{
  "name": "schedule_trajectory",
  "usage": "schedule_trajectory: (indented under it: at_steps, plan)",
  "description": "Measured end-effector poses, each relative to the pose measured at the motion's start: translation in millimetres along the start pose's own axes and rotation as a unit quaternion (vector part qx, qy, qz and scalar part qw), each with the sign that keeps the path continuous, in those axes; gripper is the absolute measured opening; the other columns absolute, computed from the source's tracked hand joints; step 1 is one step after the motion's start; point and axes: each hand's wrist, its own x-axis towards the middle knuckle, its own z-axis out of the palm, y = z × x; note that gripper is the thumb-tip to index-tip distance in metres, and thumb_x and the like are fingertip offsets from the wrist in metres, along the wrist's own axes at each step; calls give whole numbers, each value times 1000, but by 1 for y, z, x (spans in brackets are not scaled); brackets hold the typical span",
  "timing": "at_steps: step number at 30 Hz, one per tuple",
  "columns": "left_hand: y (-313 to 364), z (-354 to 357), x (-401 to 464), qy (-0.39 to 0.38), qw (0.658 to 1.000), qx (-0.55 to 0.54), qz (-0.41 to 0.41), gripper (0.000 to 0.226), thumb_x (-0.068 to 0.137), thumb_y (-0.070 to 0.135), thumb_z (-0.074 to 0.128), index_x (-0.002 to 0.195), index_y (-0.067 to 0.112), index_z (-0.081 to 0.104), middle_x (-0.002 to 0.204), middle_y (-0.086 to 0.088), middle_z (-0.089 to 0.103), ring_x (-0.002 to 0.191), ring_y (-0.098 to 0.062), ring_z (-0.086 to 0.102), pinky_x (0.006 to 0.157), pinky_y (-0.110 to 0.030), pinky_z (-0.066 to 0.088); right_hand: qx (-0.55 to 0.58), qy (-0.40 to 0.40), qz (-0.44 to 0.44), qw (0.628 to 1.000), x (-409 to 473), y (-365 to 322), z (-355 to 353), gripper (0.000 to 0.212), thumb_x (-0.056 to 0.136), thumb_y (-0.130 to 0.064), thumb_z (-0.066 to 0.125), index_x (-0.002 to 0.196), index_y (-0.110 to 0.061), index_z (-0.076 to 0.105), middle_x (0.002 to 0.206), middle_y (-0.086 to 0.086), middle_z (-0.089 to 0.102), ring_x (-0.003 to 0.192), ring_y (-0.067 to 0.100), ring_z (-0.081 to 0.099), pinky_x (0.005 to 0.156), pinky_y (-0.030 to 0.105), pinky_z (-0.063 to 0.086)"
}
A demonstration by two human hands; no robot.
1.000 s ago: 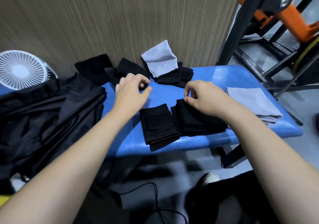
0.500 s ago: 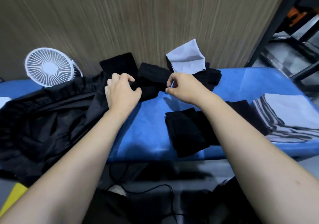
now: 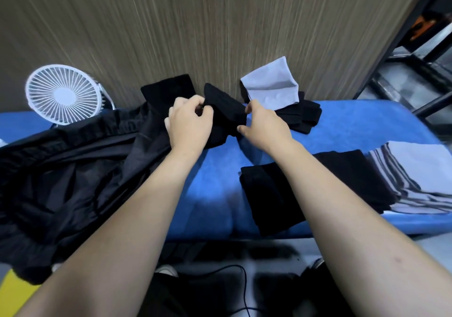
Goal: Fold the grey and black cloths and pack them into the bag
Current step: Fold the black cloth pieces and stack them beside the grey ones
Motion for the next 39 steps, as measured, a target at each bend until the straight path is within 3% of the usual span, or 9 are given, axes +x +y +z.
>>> schedule_trajectory:
  at_steps: [8,17,19,23,26,30,32,36,39]
  plan:
    - [42,-31,-16,-93,924,-370,-22,14,89,9,48,88,-3,54,84,-12,58,80,-19,57,71,-35,48,28,102,-64,992,-8,-9,-13,14,95,-30,52,104,-22,58,99,1,58,87,24,57,62,33,39]
    - [43,-41,-23,-147,819,-540,-125,23,93,21,53,70,22,48,76,1,54,82,-19,53,82,-39,45,337,191,8,922,-35,-8,-46,13,86,-16,49,76,-12,41,69,-3,42,60,10,35,56,25,34]
    - [42,-40,-22,-137,846,-499,-131,18,89,24,53,72,22,47,84,-6,54,83,-21,54,80,-37,45,382,212,29,899,-39,-7,-52,15,88,-15,47,75,-16,39,68,-7,38,57,6,31,51,18,29]
    - [45,-44,-27,-118,921,-358,-99,26,104,24,40,79,17,43,73,-1,65,54,-17,65,46,-26,48,434,249,68,863,-39,0,-64,12,91,-15,44,80,-18,39,61,-12,33,52,4,29,49,21,28]
    - [41,-41,-39,-204,934,-291,-23,29,97,40,61,95,17,44,85,-3,63,65,-14,66,58,-28,52,460,228,79,854,-41,1,-68,9,92,-16,43,84,-17,41,62,-12,36,52,3,32,49,20,32]
    - [43,-23,-62,-331,929,-153,59,66,61,52,88,102,23,45,100,6,57,76,-7,53,69,-16,45,480,195,49,854,-46,-7,-68,6,90,-20,44,84,-18,43,67,1,45,61,19,45,52,43,45]
    - [46,-14,-71,-314,943,-87,74,60,71,41,88,107,21,45,104,9,55,83,-5,53,70,-13,43,475,185,32,860,-48,-11,-68,8,91,-19,44,84,-18,42,68,6,44,61,22,43,51,43,43]
    - [43,-11,-68,-216,975,-9,58,23,86,17,66,98,20,46,88,9,58,86,-17,57,77,-35,45,494,187,-1,849,-53,-17,-72,10,96,-16,43,86,-15,42,66,8,42,56,23,40,42,35,40]
    - [31,-20,-54,-183,983,-15,25,10,86,14,62,87,20,54,78,9,62,79,-17,59,73,-35,44,480,226,12,847,-53,-12,-77,10,97,-15,43,88,-13,45,58,-12,44,54,5,38,49,25,39]
